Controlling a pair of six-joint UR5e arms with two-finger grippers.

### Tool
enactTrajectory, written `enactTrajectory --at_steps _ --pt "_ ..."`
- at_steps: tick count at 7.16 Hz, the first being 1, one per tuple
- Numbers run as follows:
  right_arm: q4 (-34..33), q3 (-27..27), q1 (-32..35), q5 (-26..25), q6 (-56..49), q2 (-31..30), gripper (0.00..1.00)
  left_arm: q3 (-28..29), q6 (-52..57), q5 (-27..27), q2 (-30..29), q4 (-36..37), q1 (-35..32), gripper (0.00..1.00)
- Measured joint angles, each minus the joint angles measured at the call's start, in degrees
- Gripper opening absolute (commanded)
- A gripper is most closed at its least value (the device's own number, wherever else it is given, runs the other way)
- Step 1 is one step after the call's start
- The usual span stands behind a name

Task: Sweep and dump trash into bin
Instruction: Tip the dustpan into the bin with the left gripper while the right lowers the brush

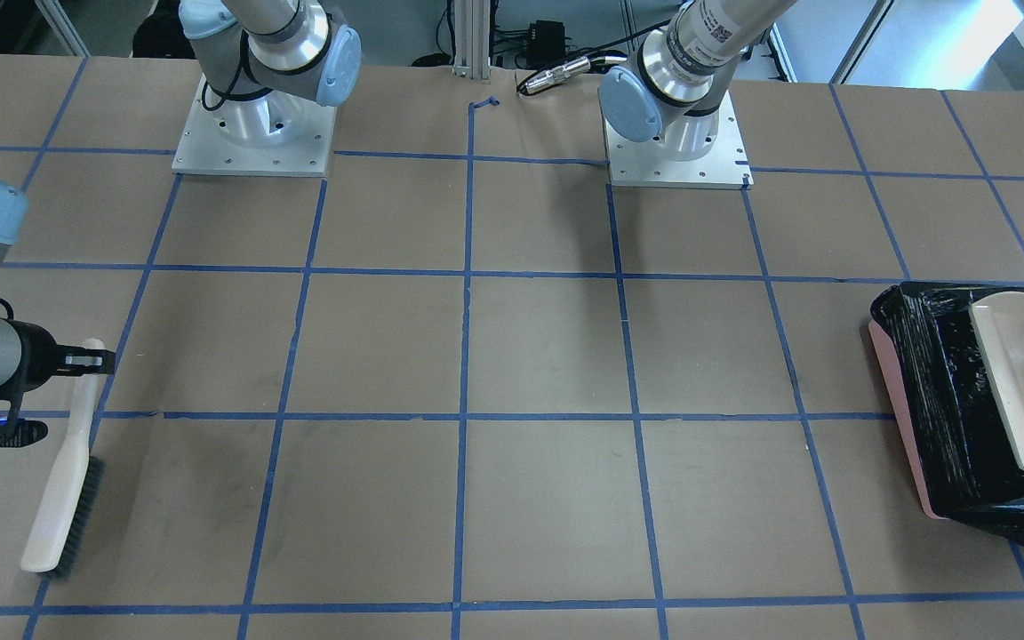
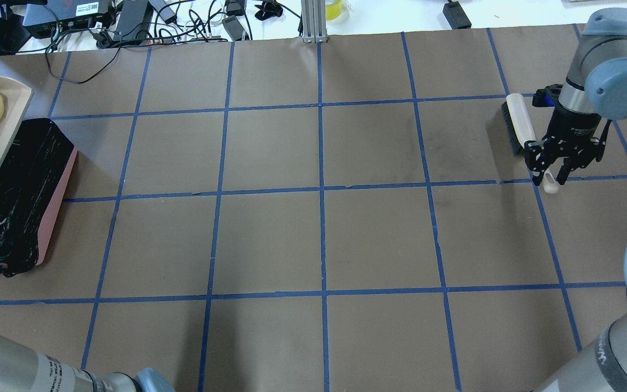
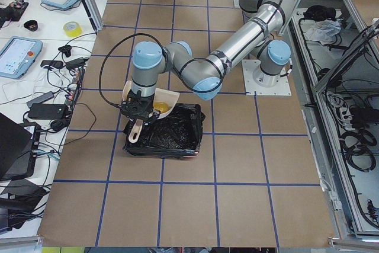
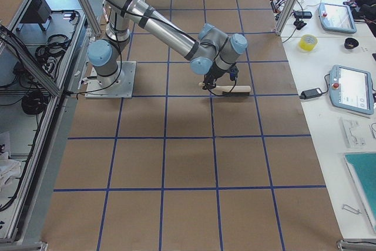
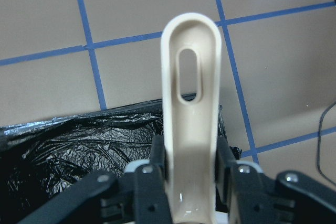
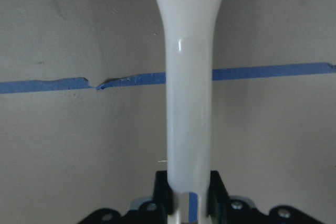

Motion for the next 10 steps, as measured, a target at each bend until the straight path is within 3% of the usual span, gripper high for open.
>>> enactTrajectory --at_steps 2,4,8,10 --pt "-0.09 -0.35 0.01 0.07 -0.36 -0.13 1.0 -0.79 8.63 -0.42 -0.7 8.15 0.66 0.0" --pt "0.62 -2.71 0.38 0.16 -0.05 -2.36 1.0 -3.45 13.47 -2.59 -1.03 19.48 0.94 0.0" --pt "10.0 -10.5 6.09 0.97 0.34 -15.05 1.0 -6.39 16.36 -9.91 -0.93 33.37 1.93 0.0" --pt "15.14 -11.2 10.3 3.25 4.91 -19.71 1.0 -6.66 18.37 -12.69 -1.02 39.09 2.44 0.0"
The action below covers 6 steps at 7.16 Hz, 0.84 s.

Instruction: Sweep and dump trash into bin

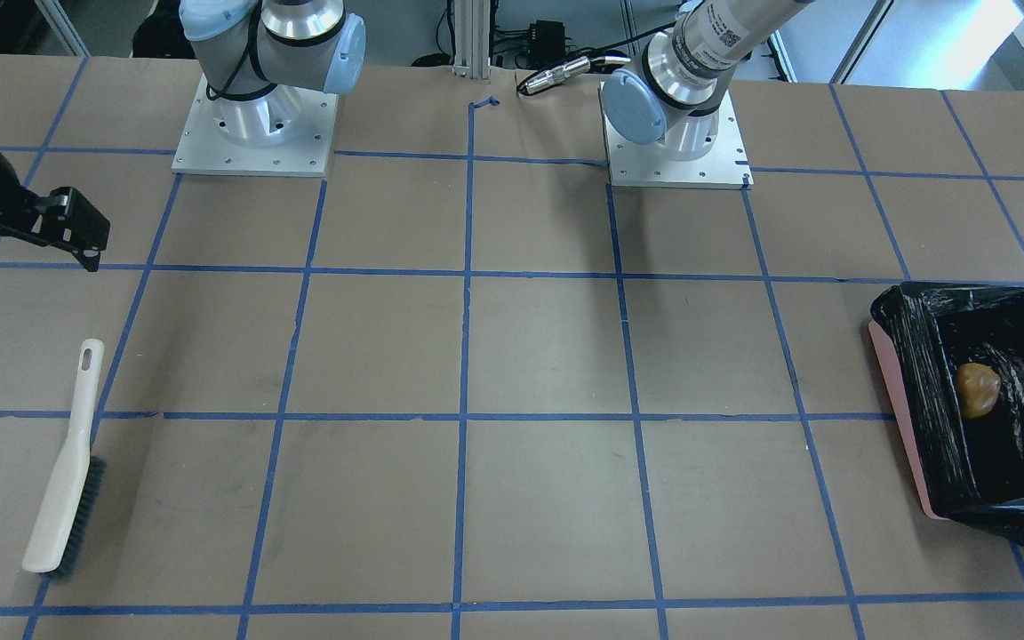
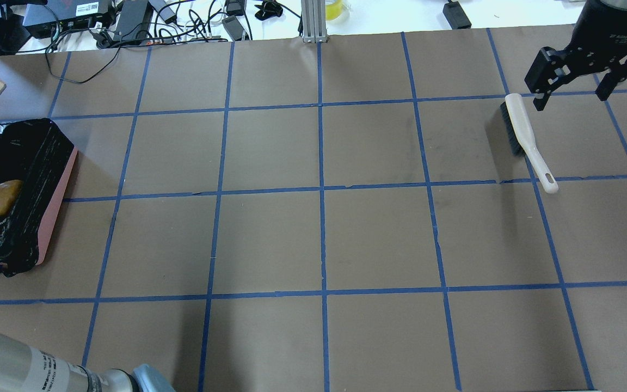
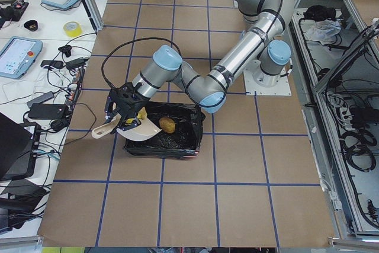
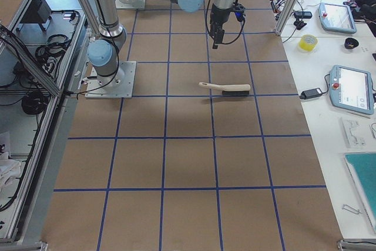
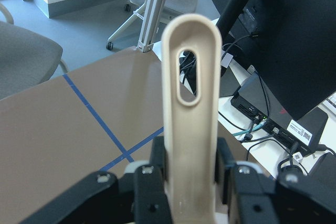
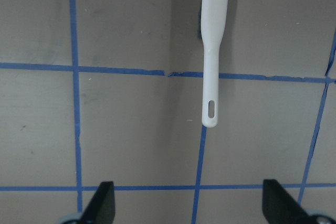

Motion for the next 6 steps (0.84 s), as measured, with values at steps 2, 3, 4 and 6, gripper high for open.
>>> enactTrajectory --at_steps 2,3,4,6 --pt "1.34 1.68 5.03 3.49 5.1 -3.41 1.0 -0.32 0.81 -1.36 0.15 3.21 0.34 0.0" --pt "1.47 3.74 6.76 3.93 7.37 -4.81 1.0 -0.71 0.95 -1.61 -0.04 6.97 0.36 0.0" --pt "1.35 5.99 7.69 4.02 8.69 -6.41 1.0 -2.07 1.07 -1.74 -0.1 11.37 0.38 0.0" --pt "0.76 7.94 8.22 3.45 9.26 -7.77 1.0 -5.11 -0.83 -1.01 0.88 15.37 -0.93 0.0"
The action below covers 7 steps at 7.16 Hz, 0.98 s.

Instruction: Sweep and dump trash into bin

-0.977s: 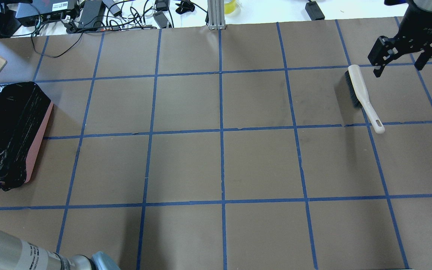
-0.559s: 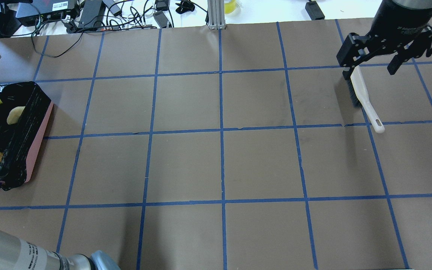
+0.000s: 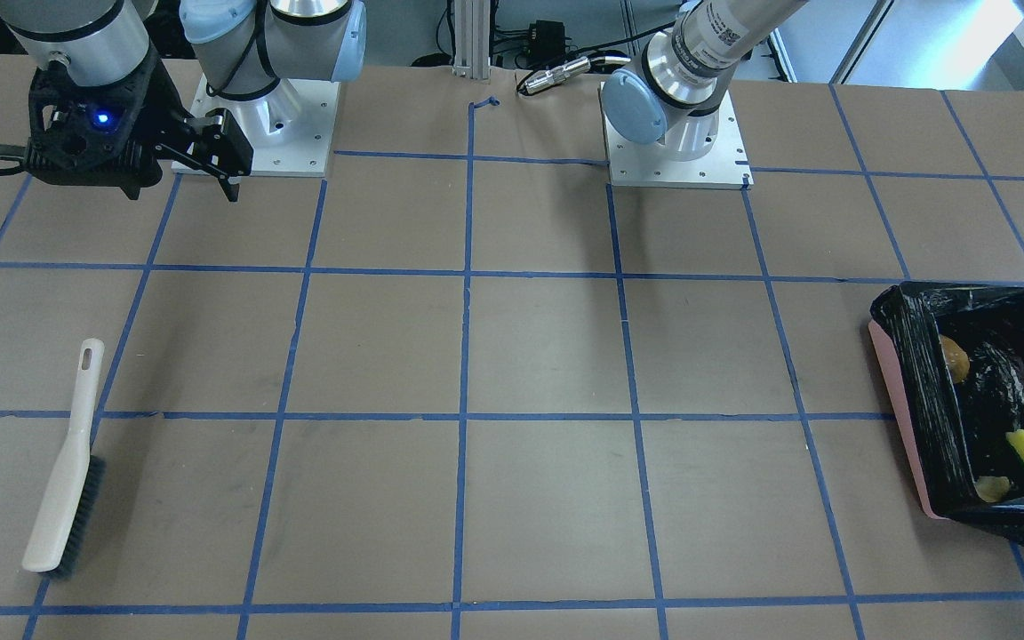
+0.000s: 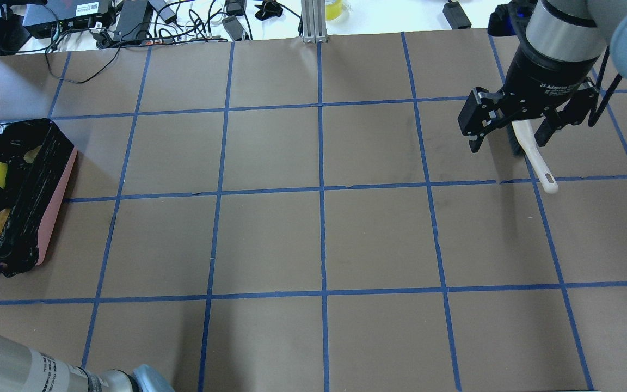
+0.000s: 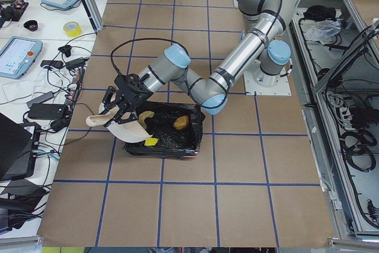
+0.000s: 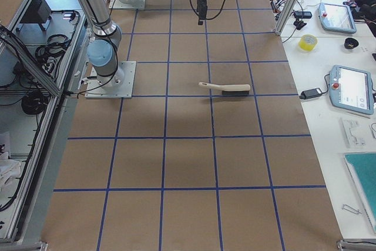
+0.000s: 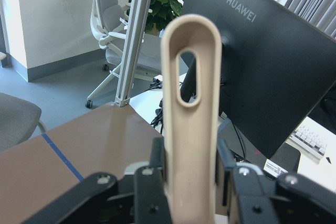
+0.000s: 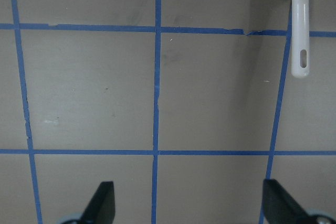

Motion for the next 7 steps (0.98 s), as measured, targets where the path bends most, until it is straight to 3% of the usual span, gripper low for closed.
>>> enactTrajectory --at_steps 2,4,5,7 --pt "-0.55 0.25 0.02 -0.24 -0.35 0.06 1.0 1.01 -6.68 6.82 1.15 -6.8 -4.84 0.0" --pt "-0.69 0.39 0.02 -0.51 -0.57 0.25 1.0 5.07 -14.03 18.77 3.79 -23.01 -13.72 0.0" --pt "-0.73 0.33 0.02 -0.54 -0.58 0.31 1.0 6.38 -19.0 22.24 5.2 -32.54 -18.18 0.0" --pt "-0.77 0.44 -0.07 -0.57 -0.52 0.37 1.0 6.69 -30.83 23.85 5.66 -48.47 -25.72 0.0"
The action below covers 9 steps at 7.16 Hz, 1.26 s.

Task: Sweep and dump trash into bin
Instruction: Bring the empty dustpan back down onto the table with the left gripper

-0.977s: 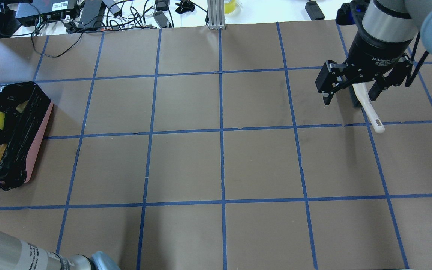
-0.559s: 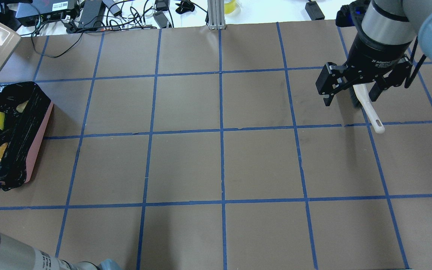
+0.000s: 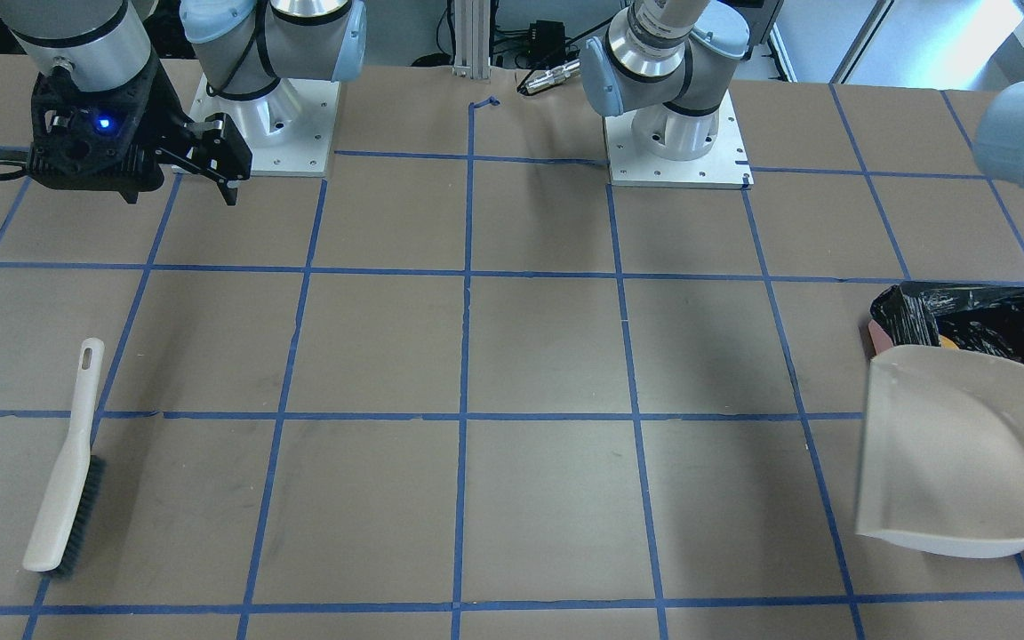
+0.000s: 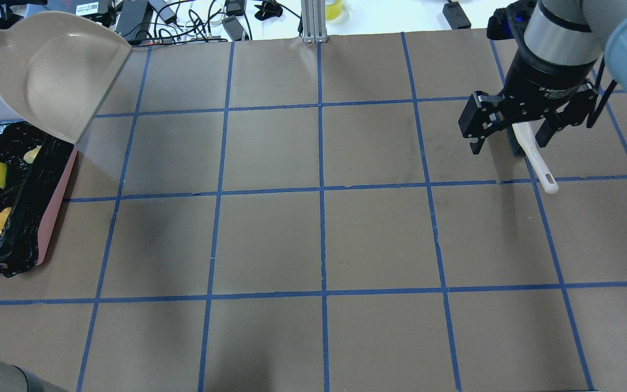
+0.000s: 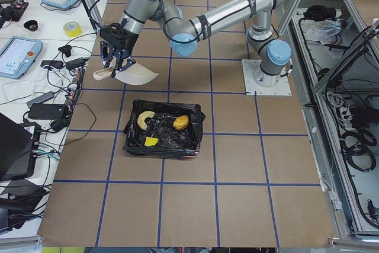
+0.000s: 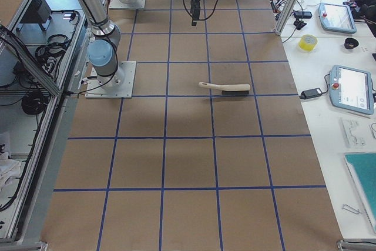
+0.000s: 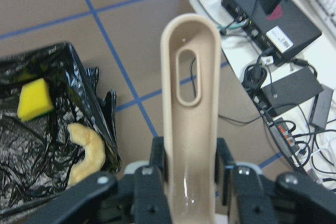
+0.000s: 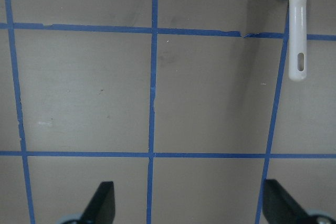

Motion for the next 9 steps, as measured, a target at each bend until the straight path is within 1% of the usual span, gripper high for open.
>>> enactTrajectory --at_steps 1,2,3,6,9 --pt "0.03 0.1 -0.15 0.02 0.07 0.01 1.0 -0.22 -6.45 -1.42 -0.87 -5.89 -2.5 0.0" --pt "0.05 0.17 -0.25 -0.03 0.09 0.02 1.0 -0.92 -12.85 -4.39 -2.2 -9.65 -3.86 0.0" --pt "0.05 0.19 -0.27 0.01 0.09 0.0 1.0 -1.7 -17.49 -6.26 -3.97 -11.08 -4.45 0.0" --pt "-0.17 0.13 -0.16 0.34 -0.08 -0.23 1.0 -2.13 -25.11 -7.18 -10.82 -11.16 -6.67 0.0" --pt "-2.85 0.48 -0.1 1.53 -0.01 -0.17 1.0 -1.93 -28.87 -6.55 -14.45 -9.43 -9.17 0.0"
